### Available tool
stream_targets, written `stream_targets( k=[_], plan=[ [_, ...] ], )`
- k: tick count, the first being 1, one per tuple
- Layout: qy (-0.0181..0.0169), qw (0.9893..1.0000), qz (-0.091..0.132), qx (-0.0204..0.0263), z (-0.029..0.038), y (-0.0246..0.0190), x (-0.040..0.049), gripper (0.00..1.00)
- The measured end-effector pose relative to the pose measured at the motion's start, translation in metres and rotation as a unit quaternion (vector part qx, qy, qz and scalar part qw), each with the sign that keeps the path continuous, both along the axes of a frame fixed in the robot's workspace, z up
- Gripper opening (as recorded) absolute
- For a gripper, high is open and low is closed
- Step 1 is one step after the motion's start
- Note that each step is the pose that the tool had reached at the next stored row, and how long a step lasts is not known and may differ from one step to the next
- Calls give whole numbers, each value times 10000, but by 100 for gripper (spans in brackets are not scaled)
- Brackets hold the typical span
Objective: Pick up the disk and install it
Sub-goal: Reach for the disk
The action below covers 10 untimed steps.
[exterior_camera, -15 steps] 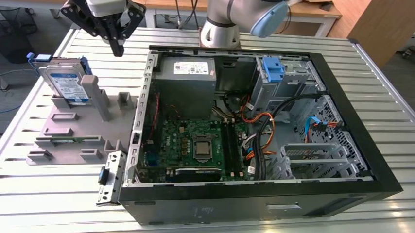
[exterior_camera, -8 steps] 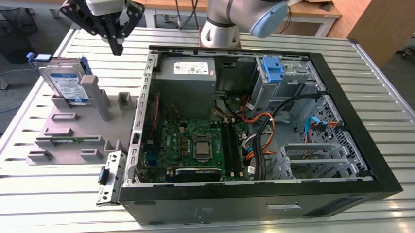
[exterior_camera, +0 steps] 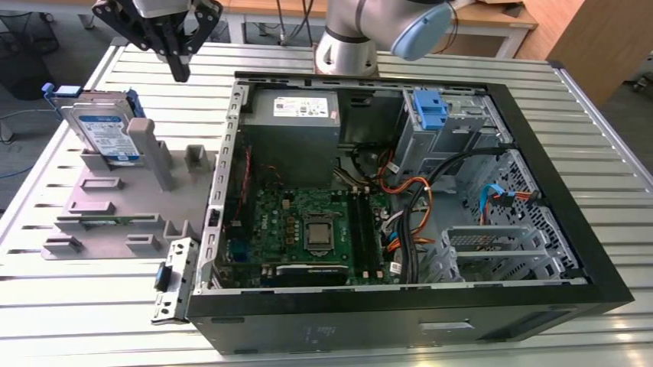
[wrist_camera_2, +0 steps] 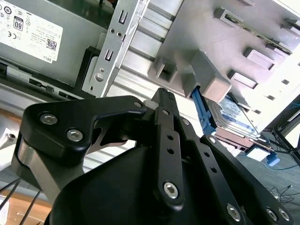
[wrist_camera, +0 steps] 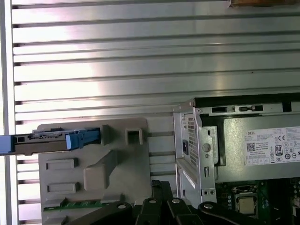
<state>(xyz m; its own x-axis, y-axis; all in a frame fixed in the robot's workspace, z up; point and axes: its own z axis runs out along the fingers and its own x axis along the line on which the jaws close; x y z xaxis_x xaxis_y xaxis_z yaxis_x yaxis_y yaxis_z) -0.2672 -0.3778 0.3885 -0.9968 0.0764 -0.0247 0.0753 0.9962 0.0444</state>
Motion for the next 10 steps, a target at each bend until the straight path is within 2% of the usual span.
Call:
stream_targets(
  k=[4,10],
  plan=[
    [0,10000,0,0,-5,39,-29,11],
    [0,10000,0,0,-7,47,-35,11]
  ],
)
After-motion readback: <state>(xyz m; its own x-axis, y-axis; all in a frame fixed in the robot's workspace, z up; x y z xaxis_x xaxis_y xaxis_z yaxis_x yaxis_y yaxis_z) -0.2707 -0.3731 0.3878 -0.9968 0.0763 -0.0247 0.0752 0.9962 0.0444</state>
